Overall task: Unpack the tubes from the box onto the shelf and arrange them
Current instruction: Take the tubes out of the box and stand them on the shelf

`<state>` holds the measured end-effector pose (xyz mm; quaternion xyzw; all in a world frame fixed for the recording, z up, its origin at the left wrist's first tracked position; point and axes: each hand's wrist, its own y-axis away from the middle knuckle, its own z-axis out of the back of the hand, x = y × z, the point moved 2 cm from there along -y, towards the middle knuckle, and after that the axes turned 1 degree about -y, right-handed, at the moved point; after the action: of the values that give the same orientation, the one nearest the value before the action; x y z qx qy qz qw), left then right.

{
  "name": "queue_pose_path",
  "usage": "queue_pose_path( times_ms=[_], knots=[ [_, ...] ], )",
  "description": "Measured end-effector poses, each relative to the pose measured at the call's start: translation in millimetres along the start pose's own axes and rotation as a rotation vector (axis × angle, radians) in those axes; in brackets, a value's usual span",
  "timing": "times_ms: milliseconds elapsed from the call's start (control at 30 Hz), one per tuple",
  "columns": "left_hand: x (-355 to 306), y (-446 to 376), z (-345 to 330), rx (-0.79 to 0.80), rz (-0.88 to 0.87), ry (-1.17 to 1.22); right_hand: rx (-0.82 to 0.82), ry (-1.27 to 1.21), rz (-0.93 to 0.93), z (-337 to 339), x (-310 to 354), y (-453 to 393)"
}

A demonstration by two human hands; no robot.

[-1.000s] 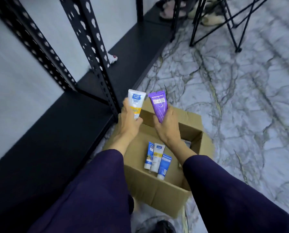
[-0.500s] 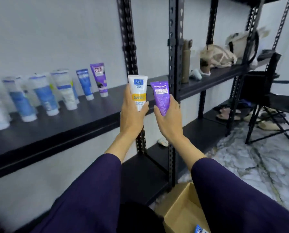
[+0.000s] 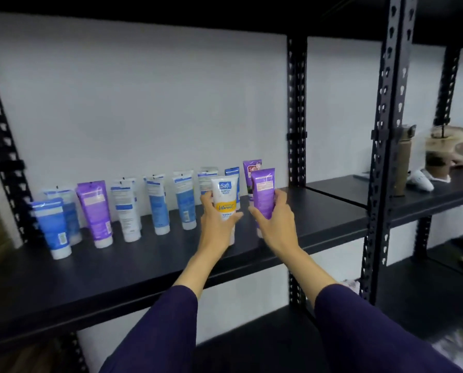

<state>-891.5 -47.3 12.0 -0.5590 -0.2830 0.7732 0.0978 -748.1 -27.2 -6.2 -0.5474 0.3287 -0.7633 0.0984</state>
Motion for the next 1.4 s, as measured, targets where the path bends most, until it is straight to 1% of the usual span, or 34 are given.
queue_pose_path(
  times_ms=[133, 267, 500, 767, 967, 1167, 1267, 1400],
  knots=[
    [18, -3, -4, 0.085, 0.052, 0.004, 0.04, -0.003, -0.024, -10, -17, 3],
    [26, -14, -16, 0.219, 0.116, -0.026, 0.057, 0.16, -0.069, -11, -30, -4],
    [38, -34, -35, 0.328, 0.144, -0.168, 0.141, 0.254, -0.146, -8, -54, -34],
    [53, -58, -51, 0.269, 0.125, -0.29, 0.23, 0.296, -0.162, -14, -70, -62],
    [66, -72, -58, 0.249, 0.126, -0.278, 0.313, 0.251, -0.188, -15, -76, -76],
    [78, -84, -61, 0.223, 0.125, -0.252, 0.315, 0.26, -0.175, -24, -82, -88],
    [83, -89, -62, 0.21, 0.128, -0.234, 0.308, 0.196, -0.188, -28, -85, -93],
    [78, -91, -60, 0.175, 0.087, -0.163, 0.282, 0.038, -0.174, -28, -83, -94]
  ],
)
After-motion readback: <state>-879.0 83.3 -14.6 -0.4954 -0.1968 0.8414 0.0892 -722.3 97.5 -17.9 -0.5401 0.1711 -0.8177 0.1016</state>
